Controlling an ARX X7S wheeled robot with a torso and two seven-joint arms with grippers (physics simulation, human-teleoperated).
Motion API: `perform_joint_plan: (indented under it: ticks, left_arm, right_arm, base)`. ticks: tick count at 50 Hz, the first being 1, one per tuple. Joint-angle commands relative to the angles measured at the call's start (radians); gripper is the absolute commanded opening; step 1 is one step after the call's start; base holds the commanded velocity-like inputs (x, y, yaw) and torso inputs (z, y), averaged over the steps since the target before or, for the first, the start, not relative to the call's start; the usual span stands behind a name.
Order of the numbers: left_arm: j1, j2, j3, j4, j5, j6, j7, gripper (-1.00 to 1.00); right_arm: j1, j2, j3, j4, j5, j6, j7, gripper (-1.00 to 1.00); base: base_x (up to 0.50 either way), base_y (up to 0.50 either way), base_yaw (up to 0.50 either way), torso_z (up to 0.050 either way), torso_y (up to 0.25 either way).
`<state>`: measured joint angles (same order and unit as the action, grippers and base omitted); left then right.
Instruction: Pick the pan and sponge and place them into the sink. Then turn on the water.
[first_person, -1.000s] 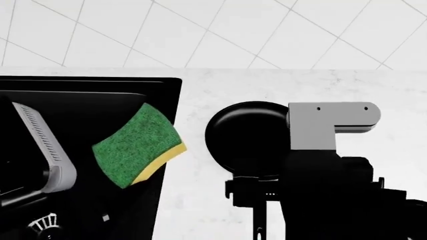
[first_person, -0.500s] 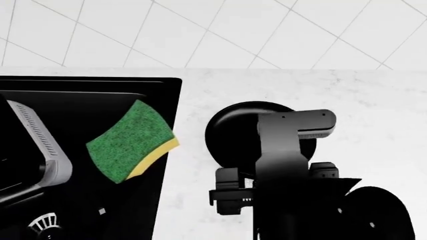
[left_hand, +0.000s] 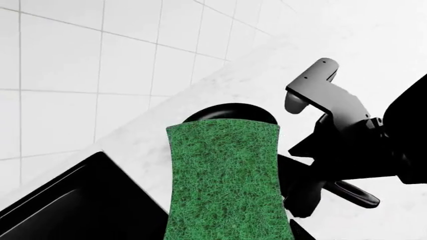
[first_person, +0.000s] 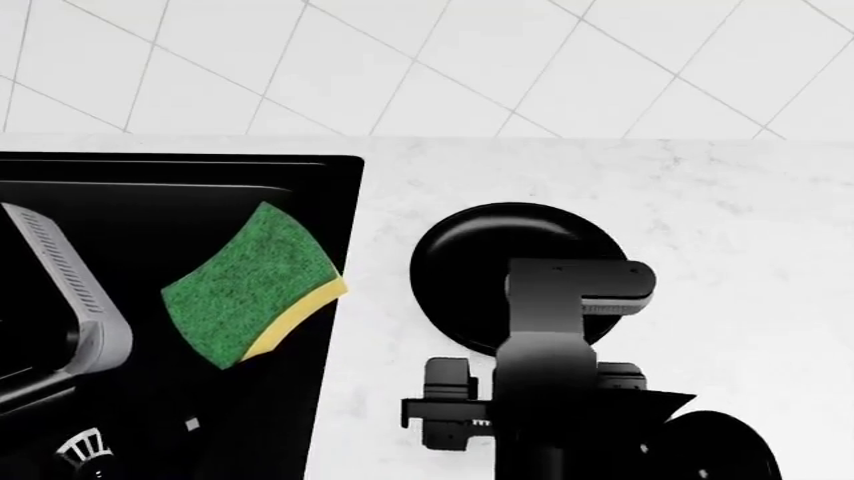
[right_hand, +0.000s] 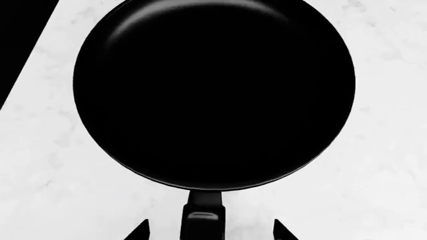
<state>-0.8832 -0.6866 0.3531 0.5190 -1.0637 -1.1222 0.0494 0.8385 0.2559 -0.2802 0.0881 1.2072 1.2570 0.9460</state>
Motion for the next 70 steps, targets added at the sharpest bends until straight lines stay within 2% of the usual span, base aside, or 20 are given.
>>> perform_joint_plan:
  ticks: [1, 6, 12, 17, 19, 22, 23, 24, 30, 36, 37, 41, 46, 54, 56, 58, 70]
  left_arm:
    - [0.000, -0.004, 0.000, -0.004, -0.013, 0.001, -0.011, -1.00]
    - [0.002, -0.005, 0.003, -0.003, -0.011, 0.007, -0.008, -1.00]
    - [0.002, -0.006, 0.009, -0.006, -0.008, 0.008, -0.007, -1.00]
    - [0.006, 0.005, 0.018, -0.011, -0.001, 0.012, -0.014, -1.00]
    - [0.009, -0.005, 0.013, -0.008, -0.007, 0.013, -0.008, -1.00]
    - [-0.001, 0.005, 0.019, -0.014, -0.004, 0.010, -0.014, -1.00]
    - [0.000, -0.001, 0.016, -0.012, -0.007, 0.011, -0.011, -1.00]
    - [0.001, -0.003, 0.014, -0.009, -0.010, 0.011, -0.011, -1.00]
    - [-0.014, 0.011, 0.024, -0.023, -0.003, 0.007, -0.020, -1.00]
    - [-0.012, -0.006, 0.014, -0.022, -0.012, 0.009, -0.013, -1.00]
    - [-0.024, 0.015, 0.023, -0.028, -0.011, 0.000, -0.029, -1.00]
    - [-0.020, -0.003, 0.013, -0.023, -0.019, 0.001, -0.025, -1.00]
    - [-0.032, -0.004, 0.011, -0.023, -0.028, -0.012, -0.039, -1.00]
    - [-0.040, -0.009, 0.011, -0.024, -0.035, -0.018, -0.038, -1.00]
    - [-0.038, -0.029, -0.003, -0.016, -0.049, -0.020, -0.032, -1.00]
    - [-0.045, -0.005, 0.011, -0.017, -0.047, -0.029, -0.054, -1.00]
    - [-0.035, -0.023, 0.008, -0.019, -0.045, -0.021, -0.053, -1.00]
  right_arm:
    - [-0.035, -0.011, 0.020, 0.013, 0.024, -0.045, -0.023, -1.00]
    - [-0.068, -0.026, 0.097, -0.011, 0.088, -0.083, -0.016, -1.00]
    - [-0.043, -0.007, 0.076, -0.033, 0.083, -0.065, -0.021, -1.00]
    - [0.000, 0.058, -0.028, -0.093, -0.034, -0.093, -0.117, -1.00]
    - [0.031, 0.099, -0.085, -0.116, -0.067, -0.088, -0.202, -1.00]
    - [0.036, 0.106, -0.060, -0.121, -0.028, -0.073, -0.206, -1.00]
    - [0.020, 0.125, -0.059, -0.179, -0.031, -0.131, -0.309, -1.00]
    - [-0.013, 0.115, 0.003, -0.203, -0.002, -0.201, -0.344, -1.00]
    - [0.022, 0.163, -0.027, -0.251, -0.038, -0.201, -0.392, -1.00]
    - [0.086, 0.231, -0.142, -0.216, -0.060, -0.120, -0.548, -1.00]
    - [0.099, 0.249, -0.157, -0.223, -0.078, -0.118, -0.566, -1.00]
    - [0.143, 0.297, -0.176, -0.221, -0.107, -0.103, -0.593, -1.00]
    - [0.223, 0.393, -0.306, -0.253, -0.186, -0.037, -0.690, -1.00]
    - [0.177, 0.438, -0.246, -0.256, -0.186, -0.063, -0.623, -1.00]
    - [0.171, 0.446, -0.253, -0.266, -0.196, -0.076, -0.631, -1.00]
    - [0.161, 0.451, -0.239, -0.267, -0.192, -0.088, -0.626, -1.00]
    - [0.135, 0.494, -0.206, -0.329, -0.171, -0.145, -0.669, -1.00]
  base:
    - [0.00, 0.00, 0.00, 0.000, 0.000]
    - [0.00, 0.00, 0.00, 0.000, 0.000]
    - [0.00, 0.00, 0.00, 0.000, 0.000]
    - [0.00, 0.00, 0.00, 0.000, 0.000]
    - [0.00, 0.00, 0.00, 0.000, 0.000]
    - [0.00, 0.00, 0.00, 0.000, 0.000]
    - [0.00, 0.00, 0.00, 0.000, 0.000]
    - [0.00, 0.00, 0.00, 0.000, 0.000]
    - [0.00, 0.00, 0.00, 0.000, 0.003]
    - [0.00, 0.00, 0.00, 0.000, 0.000]
    - [0.00, 0.00, 0.00, 0.000, 0.010]
    - [0.00, 0.00, 0.00, 0.000, 0.000]
    - [0.00, 0.00, 0.00, 0.000, 0.002]
    - [0.00, 0.00, 0.00, 0.000, 0.001]
    - [0.00, 0.00, 0.00, 0.000, 0.005]
    - [0.00, 0.00, 0.00, 0.000, 0.000]
    - [0.00, 0.00, 0.00, 0.001, 0.002]
